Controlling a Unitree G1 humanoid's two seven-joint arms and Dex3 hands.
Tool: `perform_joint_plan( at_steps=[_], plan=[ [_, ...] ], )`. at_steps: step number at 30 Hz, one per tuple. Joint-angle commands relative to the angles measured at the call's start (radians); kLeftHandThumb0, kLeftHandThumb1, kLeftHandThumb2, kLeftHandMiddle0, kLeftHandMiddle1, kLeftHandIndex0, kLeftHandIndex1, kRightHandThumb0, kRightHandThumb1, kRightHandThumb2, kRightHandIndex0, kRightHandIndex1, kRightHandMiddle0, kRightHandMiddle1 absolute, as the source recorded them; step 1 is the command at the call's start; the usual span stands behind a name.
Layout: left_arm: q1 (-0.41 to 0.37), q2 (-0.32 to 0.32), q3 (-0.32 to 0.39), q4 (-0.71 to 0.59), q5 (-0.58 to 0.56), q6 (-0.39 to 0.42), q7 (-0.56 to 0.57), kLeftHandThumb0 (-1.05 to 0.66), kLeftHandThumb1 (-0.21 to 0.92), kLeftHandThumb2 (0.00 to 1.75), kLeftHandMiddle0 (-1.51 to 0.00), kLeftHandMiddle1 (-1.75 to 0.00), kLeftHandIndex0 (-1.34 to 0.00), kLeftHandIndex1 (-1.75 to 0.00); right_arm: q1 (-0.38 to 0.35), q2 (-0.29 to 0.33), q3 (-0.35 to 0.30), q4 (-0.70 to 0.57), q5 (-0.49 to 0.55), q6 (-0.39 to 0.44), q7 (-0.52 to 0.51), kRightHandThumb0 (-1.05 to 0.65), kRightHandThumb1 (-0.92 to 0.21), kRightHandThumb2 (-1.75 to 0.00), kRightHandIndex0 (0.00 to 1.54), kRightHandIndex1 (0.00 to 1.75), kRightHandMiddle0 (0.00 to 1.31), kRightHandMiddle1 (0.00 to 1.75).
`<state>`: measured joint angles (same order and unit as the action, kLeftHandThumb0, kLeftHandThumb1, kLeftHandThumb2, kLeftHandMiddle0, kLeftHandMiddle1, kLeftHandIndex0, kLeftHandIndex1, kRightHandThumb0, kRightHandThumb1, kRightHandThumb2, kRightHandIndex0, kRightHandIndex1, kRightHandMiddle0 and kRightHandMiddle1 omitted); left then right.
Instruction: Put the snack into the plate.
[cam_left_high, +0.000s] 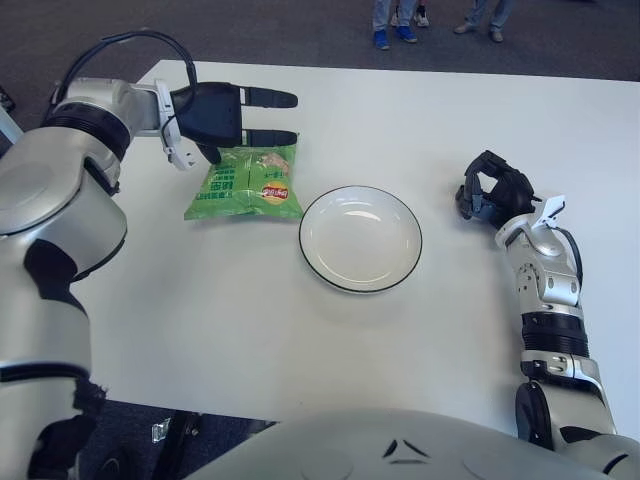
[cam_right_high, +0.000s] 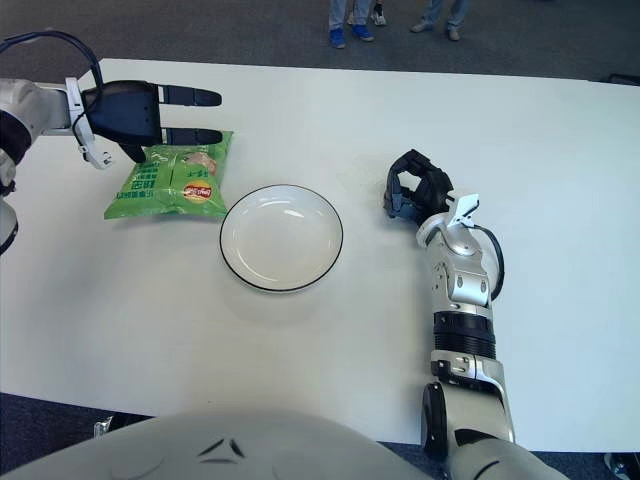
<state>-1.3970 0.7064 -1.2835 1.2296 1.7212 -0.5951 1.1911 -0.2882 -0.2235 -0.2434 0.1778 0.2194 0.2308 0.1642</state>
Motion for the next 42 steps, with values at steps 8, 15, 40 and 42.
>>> perform_joint_plan(
  at_steps=[8, 15, 40, 42],
  plan=[
    [-0.006, -0.025, -0.085, 0.005, 0.011, -0.059, -0.013, -1.01, 0.86, 0.27, 0.00, 0.00, 0.00, 0.00, 0.052, 0.015, -0.001, 0.028, 0.011, 0.070, -0.014, -0.47, -0.37, -1.26, 1.31, 1.75, 0.58, 1.75],
    [0.010, -0.026, -0.084, -0.008, -0.021, -0.122, -0.033, -0.95, 0.80, 0.30, 0.00, 0.00, 0.00, 0.00, 0.052, 0.017, -0.003, 0.024, 0.014, 0.077, -0.017, -0.47, -0.36, -1.27, 1.31, 1.75, 0.58, 1.75],
    [0.087, -0.047, 0.011, 0.002, -0.252, -0.447, -0.440, -0.80, 0.56, 0.69, -0.14, -0.14, 0.00, -0.27, 0.057, 0.018, -0.012, 0.008, 0.018, 0.085, -0.019, -0.47, -0.36, -1.27, 1.31, 1.75, 0.58, 1.75],
    [0.101, -0.050, 0.045, 0.016, -0.303, -0.478, -0.515, -0.77, 0.50, 0.75, -0.13, -0.33, 0.00, -0.41, 0.057, 0.017, -0.012, 0.007, 0.018, 0.085, -0.019, -0.47, -0.36, -1.27, 1.31, 1.75, 0.58, 1.75]
  ],
)
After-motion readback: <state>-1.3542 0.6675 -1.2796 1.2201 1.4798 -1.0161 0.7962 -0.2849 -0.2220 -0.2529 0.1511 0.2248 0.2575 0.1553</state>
